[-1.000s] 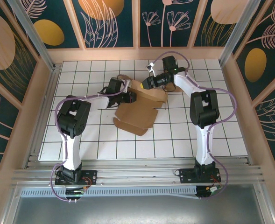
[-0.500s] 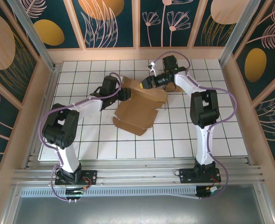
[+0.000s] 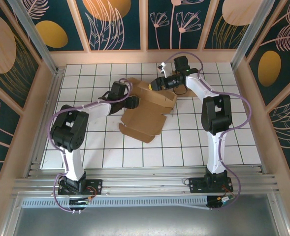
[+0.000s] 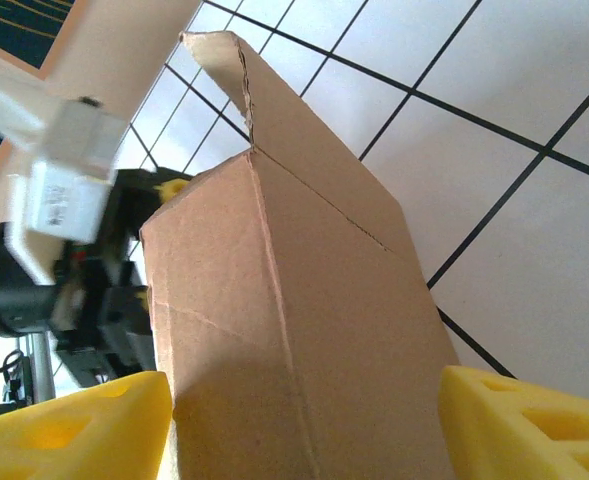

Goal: Fold the paper box

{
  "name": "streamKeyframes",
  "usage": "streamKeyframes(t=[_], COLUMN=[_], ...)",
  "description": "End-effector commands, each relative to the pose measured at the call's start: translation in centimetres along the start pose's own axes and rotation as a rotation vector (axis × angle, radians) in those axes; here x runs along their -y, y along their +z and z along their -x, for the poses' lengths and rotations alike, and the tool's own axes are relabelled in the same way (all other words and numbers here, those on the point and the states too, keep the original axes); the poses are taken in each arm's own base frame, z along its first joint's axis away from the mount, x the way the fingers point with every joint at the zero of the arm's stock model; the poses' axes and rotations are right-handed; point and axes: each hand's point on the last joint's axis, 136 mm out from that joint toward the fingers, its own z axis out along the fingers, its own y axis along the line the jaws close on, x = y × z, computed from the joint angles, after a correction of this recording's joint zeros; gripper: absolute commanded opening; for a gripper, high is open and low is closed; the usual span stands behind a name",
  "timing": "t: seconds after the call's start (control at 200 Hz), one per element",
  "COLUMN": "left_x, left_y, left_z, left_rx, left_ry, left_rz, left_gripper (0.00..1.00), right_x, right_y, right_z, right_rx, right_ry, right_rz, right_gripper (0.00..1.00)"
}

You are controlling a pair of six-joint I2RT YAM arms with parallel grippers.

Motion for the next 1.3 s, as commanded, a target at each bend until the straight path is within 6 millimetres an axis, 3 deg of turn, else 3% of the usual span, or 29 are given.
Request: streamKeyframes(t=[0.0,0.1,0.195,0.536,0.561,0.671,0.931,1.056,1.176,1.296], left_x=[-0.3,-1.2,-0.8,2.7,2.8,3.5,6.1,5.8,5.4,4.9], left_y=[1.5,2.8,3.7,3.6,3.5,3.2,4.2,4.4,2.7,-1.0], left_z=[-0.2,-0.6,-1.0,-0.9,-0.7,0.0,-1.2,-2.2,-1.1,1.8], left_rx=[-0.043,-0.069,-0.093,-0.082,-0.076,-0.052,-0.076,-0.089,-0.04,0.064], left_ry=[0.014,0.013,0.014,-0.003,0.0,0.014,-0.011,-0.016,0.016,0.053], left_rz=[0.011,0.053,0.026,-0.175,-0.18,-0.216,-0.396,-0.39,-0.347,-0.274], left_gripper=[0.76,0.78,0.76,0.32,0.25,0.2,0.22,0.29,0.42,0.55], right_x=[-0.2,-0.2,-0.3,0.1,0.0,0.1,0.2,0.3,0.4,0.3], right_y=[-0.5,-0.4,-0.4,-0.2,-0.2,-0.1,0.1,0.1,0.0,-0.1], right_z=[0.5,0.4,0.5,0.4,0.4,0.4,0.2,0.0,0.0,0.1], right_rx=[-0.001,-0.005,-0.005,0.0,0.002,0.004,0.002,0.002,0.001,0.002], right_ry=[0.02,0.021,0.02,0.025,0.025,0.028,0.035,0.036,0.033,0.028], right_rz=[0.004,0.006,0.008,-0.027,-0.028,-0.033,-0.035,-0.036,-0.042,-0.046], right_gripper=[0.71,0.71,0.71,0.63,0.63,0.61,0.61,0.61,0.61,0.6])
